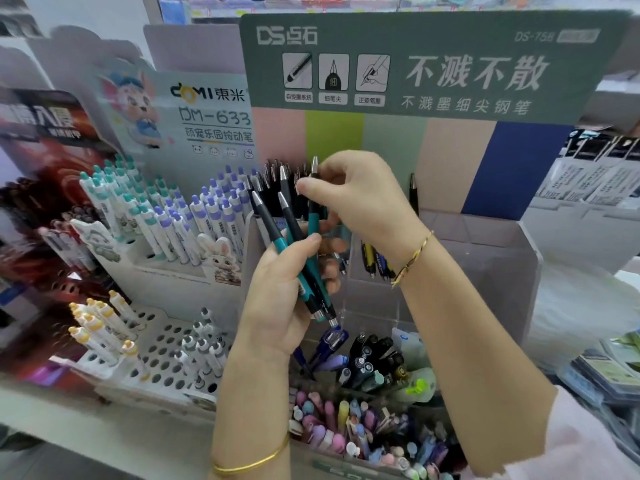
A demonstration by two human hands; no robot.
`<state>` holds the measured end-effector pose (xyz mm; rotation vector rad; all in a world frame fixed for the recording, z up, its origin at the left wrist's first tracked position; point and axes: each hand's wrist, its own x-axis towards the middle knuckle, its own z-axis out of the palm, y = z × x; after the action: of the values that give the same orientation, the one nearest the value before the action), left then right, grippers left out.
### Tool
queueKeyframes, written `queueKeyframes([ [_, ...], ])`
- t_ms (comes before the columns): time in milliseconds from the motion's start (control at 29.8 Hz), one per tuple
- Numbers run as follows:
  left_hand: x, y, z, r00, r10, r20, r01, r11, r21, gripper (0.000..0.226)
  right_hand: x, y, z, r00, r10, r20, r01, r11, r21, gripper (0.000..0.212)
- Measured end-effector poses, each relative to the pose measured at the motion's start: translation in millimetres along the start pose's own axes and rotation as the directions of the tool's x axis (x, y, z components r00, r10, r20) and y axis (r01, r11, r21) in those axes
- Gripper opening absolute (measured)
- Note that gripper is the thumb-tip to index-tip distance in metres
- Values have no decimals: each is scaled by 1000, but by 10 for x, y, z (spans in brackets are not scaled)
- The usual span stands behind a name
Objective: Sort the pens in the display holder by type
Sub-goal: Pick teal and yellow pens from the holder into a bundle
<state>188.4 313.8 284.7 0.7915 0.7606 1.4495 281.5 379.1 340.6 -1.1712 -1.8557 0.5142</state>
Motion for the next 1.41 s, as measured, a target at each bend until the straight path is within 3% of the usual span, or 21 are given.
queueKeyframes([
  [101,-6,15,-49,998,-44,-50,45,999,17,19,56,-26,-62,947,-11,-320,71,982,177,14],
  [134,-7,15,-68,998,-40,-56,42,999,35,18,77,-36,-91,906,-31,-421,110,980,165,12],
  [201,-6,13,-83,999,-10,-54,13,998,57,17,110,-39,-121,866,-83,-494,142,986,82,13],
  [369,17,2,-74,999,-13,-31,13,1000,-19,19,106,50,-1,964,-81,-252,30,979,-202,18],
  [537,18,-7,-103,1000,-1,4,1,1000,7,22,122,138,75,994,-11,-108,-33,917,-398,21],
  [604,14,-13,-121,1000,4,17,-4,1000,25,22,129,165,95,993,14,-118,-56,931,-361,23],
  [772,7,-23,-125,999,12,38,-15,997,74,23,39,114,-17,966,-16,-259,4,999,-47,11],
  [906,12,-20,-78,998,16,64,-23,995,99,20,-100,0,-126,994,66,92,-74,994,82,22],
  [973,16,-23,-59,997,16,70,-24,994,109,18,-115,17,-109,986,68,150,-81,993,86,19],
  [1040,21,-29,-53,998,10,65,-16,996,90,20,-78,65,-102,996,64,60,-72,987,144,12],
  [1107,32,-23,-72,1000,5,29,-6,998,60,22,-20,67,-136,986,52,-161,-15,975,223,7],
  [1174,42,-17,-106,999,10,-32,-7,996,85,22,49,46,-193,918,2,-397,97,969,228,8],
  [1241,42,-13,-135,997,25,-79,-13,989,146,19,89,23,-209,849,-65,-524,174,971,162,10],
  [1308,42,-17,-147,993,46,-106,-25,981,192,16,109,38,-175,830,-153,-537,189,982,12,11],
  [1409,47,-23,-131,992,70,-109,-44,974,221,13,119,124,-78,905,-184,-384,125,977,-174,16],
])
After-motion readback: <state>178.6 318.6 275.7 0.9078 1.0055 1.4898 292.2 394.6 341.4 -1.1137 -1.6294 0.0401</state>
